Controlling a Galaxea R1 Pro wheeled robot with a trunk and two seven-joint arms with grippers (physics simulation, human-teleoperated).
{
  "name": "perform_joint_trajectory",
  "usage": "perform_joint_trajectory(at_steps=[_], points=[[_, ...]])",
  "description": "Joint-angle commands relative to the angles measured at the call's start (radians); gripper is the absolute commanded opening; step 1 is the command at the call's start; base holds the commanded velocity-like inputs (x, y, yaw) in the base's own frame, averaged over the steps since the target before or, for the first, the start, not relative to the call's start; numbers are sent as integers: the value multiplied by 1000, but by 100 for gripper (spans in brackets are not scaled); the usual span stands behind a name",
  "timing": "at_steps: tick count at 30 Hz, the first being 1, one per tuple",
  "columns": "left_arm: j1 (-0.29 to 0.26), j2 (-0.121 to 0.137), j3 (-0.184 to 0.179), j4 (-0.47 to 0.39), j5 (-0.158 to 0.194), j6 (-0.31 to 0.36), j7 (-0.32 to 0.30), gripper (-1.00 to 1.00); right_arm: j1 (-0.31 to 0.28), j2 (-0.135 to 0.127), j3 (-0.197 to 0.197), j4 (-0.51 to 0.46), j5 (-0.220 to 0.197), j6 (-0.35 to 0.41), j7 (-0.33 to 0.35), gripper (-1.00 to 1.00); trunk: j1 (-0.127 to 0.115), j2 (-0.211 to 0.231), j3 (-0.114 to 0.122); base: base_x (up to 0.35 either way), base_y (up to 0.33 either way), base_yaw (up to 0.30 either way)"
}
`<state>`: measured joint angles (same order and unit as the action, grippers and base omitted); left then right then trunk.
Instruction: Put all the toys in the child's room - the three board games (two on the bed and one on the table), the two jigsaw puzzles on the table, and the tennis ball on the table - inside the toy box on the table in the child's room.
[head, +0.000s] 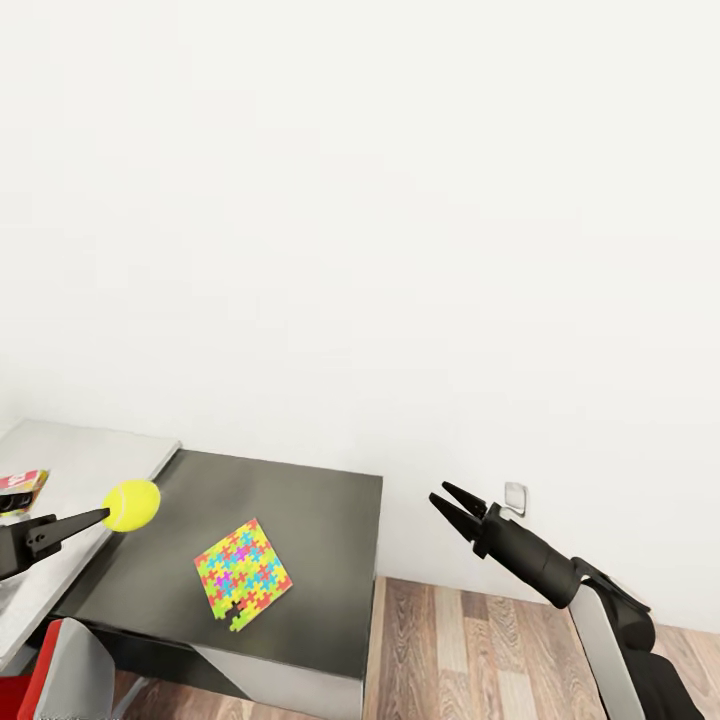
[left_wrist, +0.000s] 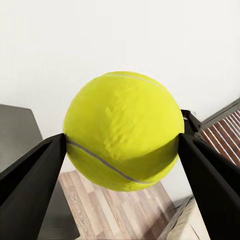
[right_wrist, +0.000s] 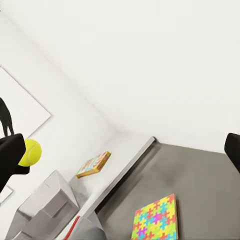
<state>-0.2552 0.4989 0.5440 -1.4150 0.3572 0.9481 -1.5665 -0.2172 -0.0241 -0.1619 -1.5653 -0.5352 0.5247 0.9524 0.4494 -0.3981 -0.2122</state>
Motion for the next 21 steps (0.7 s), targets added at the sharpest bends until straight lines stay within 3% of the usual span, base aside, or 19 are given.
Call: perform_joint_trajectory(at_steps=[1, 9, 21], points=[[-1, 0, 0, 0, -1, 11, -4, -100, -1, 0, -1, 0, -6, 8, 0, 100, 1, -2, -1, 0, 0, 114], [-1, 0, 0, -1, -1, 11, -4, -100, -1, 0, -2, 0, -6, 8, -3, 100, 1, -2, 2, -12, 13, 74], [-1, 0, 0, -1, -1, 11, -4, -100, -1, 1, 0, 0, -6, 8, -4, 100, 1, -2, 11, -13, 15, 236]])
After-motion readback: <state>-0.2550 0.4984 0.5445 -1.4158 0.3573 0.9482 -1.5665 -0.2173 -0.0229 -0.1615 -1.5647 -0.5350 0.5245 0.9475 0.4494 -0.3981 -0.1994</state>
